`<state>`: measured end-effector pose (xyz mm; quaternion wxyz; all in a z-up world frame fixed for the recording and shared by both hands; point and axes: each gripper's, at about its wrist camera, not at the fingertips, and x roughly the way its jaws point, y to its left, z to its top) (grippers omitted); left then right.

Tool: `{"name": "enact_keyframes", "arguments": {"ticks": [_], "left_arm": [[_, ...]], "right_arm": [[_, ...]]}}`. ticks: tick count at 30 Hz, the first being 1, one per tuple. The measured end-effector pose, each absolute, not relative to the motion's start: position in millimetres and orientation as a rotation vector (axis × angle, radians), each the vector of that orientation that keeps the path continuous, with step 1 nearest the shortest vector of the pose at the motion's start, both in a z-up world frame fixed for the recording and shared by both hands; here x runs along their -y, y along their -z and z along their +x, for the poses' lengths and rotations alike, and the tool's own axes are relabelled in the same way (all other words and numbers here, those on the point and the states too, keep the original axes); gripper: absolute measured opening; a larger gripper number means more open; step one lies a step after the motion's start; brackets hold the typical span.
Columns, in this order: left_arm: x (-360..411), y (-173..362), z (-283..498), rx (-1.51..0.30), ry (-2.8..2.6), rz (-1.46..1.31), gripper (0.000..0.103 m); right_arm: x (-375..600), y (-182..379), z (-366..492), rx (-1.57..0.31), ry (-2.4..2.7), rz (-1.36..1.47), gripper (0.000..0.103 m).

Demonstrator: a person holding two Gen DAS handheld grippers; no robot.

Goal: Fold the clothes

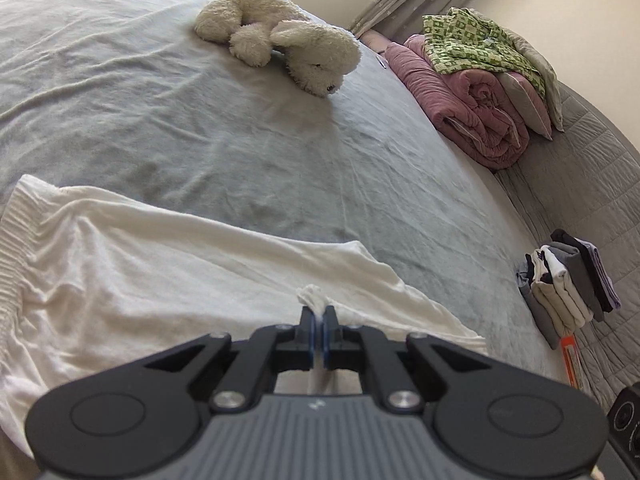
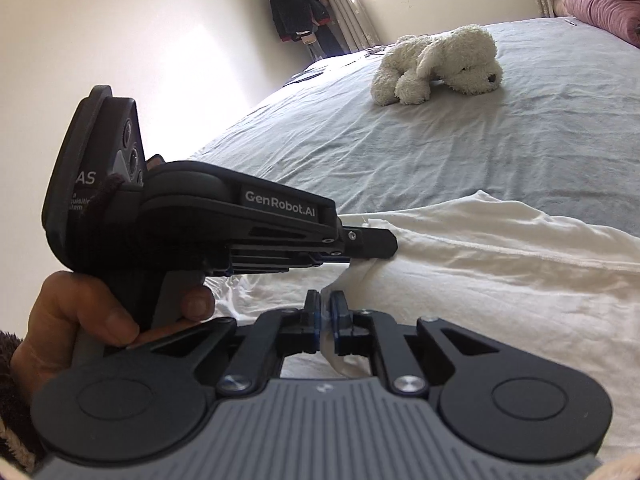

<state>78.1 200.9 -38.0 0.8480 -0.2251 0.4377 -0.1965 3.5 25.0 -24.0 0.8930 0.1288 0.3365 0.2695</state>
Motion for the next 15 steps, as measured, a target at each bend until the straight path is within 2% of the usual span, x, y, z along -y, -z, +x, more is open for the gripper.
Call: {"name": "enact_keyframes", "arguments": {"ticks": [2, 5, 13, 15], "left_arm": [[-208.3, 49.8, 80.1, -0.946, 0.412, -0.512, 0.003], [-210.6, 54.7, 81.3, -0.949, 0.424, -0.536, 0.003], [-207.0, 48.8, 81.9, -0.941, 0.424, -0.505, 0.003], [-206.2, 47.1, 81.9, -0.939, 0.423, -0.496, 0.003]], "right_arm": [[-30.6, 28.1, -0.2, -0.692, -0.554, 0.217, 0.017], [-38.9, 35.2, -6.1, -0.681, -0.541, 0.138, 0.043], [-67.6, 47.0, -17.7, -0.609, -0.507, -0.123, 0.043], [-71.4, 47.8, -17.4, -0.594, -0.488, -0.157, 0.026]]}}
